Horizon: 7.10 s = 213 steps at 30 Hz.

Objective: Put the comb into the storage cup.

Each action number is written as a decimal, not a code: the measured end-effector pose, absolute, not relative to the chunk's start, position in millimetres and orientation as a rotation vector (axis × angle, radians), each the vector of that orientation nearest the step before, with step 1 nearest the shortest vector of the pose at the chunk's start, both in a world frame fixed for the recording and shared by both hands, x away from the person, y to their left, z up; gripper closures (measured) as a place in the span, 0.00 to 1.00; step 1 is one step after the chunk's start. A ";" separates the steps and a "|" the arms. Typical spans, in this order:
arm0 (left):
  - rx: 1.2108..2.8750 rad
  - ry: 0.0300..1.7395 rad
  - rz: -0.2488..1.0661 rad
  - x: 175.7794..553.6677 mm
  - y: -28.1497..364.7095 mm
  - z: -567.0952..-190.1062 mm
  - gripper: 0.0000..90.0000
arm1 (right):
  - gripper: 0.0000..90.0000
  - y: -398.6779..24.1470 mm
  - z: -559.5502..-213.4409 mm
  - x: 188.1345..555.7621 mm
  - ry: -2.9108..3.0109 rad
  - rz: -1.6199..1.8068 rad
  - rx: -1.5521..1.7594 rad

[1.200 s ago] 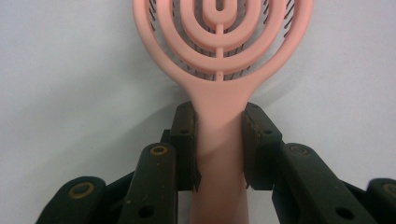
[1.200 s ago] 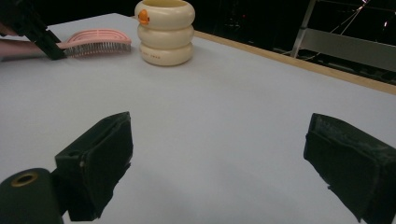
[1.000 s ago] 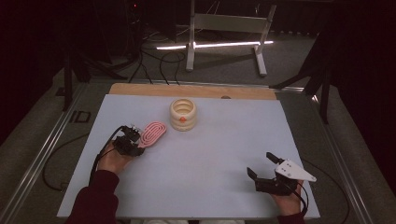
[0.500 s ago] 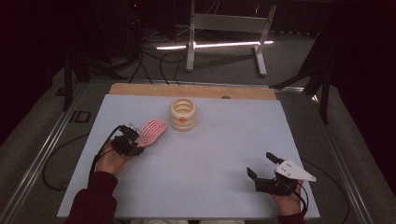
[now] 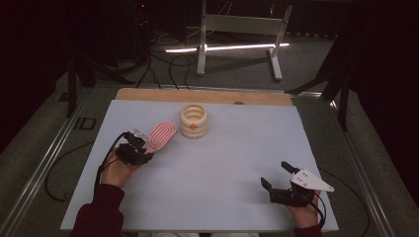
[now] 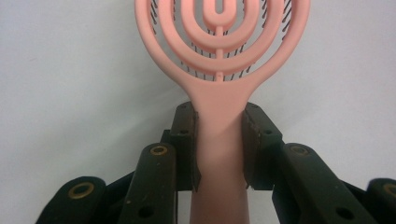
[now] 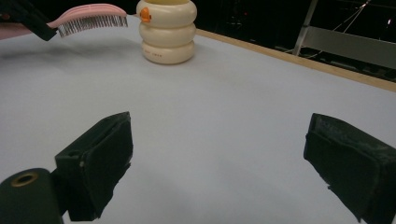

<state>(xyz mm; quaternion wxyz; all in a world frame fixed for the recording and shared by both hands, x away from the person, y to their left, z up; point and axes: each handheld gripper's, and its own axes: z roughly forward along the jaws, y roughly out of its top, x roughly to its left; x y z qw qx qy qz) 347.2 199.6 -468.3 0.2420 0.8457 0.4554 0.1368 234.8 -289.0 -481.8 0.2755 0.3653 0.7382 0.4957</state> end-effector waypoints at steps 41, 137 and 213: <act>2.065 1.126 0.564 308.0 196.8 -446.9 0.78 | 0.09 -287.5 -483.5 236.7 2.000 1.325 1.007; 1.991 0.892 0.588 280.8 158.3 -436.3 0.78 | 0.09 -195.8 -441.6 295.4 2.132 1.428 1.007; 2.018 0.760 0.674 265.1 126.4 -438.5 0.78 | 0.09 -106.4 -408.7 328.1 2.248 1.714 1.079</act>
